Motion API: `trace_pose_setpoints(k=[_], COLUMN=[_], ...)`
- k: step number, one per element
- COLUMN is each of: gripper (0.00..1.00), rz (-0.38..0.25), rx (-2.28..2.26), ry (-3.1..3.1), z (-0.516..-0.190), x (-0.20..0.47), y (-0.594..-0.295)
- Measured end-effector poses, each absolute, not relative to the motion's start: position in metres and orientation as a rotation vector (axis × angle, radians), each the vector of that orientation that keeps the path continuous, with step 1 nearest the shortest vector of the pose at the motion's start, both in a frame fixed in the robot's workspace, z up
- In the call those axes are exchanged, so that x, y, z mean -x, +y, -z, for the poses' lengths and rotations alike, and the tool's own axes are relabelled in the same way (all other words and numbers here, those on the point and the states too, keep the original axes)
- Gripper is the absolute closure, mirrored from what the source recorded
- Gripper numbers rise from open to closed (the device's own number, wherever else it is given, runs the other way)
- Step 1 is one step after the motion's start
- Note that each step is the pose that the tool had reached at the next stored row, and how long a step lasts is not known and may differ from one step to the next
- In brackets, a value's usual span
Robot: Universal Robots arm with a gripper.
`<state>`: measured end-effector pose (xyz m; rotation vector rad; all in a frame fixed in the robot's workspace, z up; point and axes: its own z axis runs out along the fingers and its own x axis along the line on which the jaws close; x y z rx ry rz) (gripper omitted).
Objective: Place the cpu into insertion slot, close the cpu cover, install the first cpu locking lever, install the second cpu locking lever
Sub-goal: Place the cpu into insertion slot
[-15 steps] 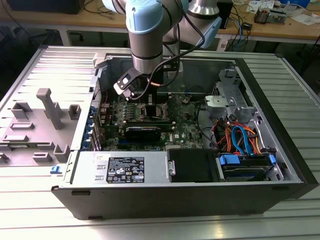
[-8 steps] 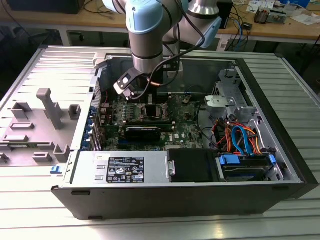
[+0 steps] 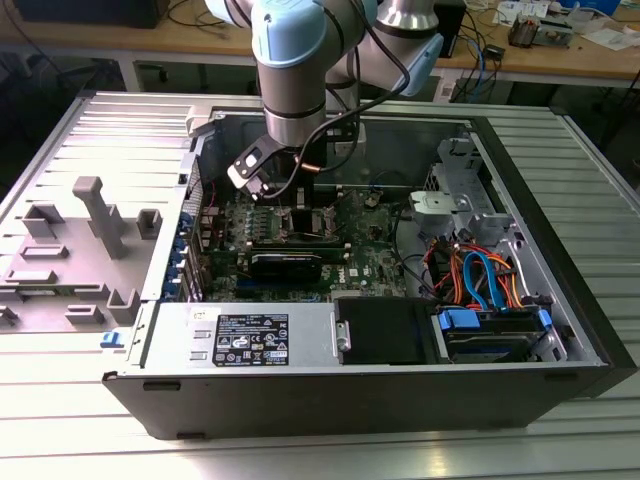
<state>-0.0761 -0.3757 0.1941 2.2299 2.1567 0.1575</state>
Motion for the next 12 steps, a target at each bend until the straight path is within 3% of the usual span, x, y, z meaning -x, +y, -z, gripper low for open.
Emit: trace_pose_setpoints(k=[12], gripper=[0.26], rz=[-0.157], rx=[-2.229], ry=[2.156], z=[-0.1947], x=[0.0760], y=[-0.3755])
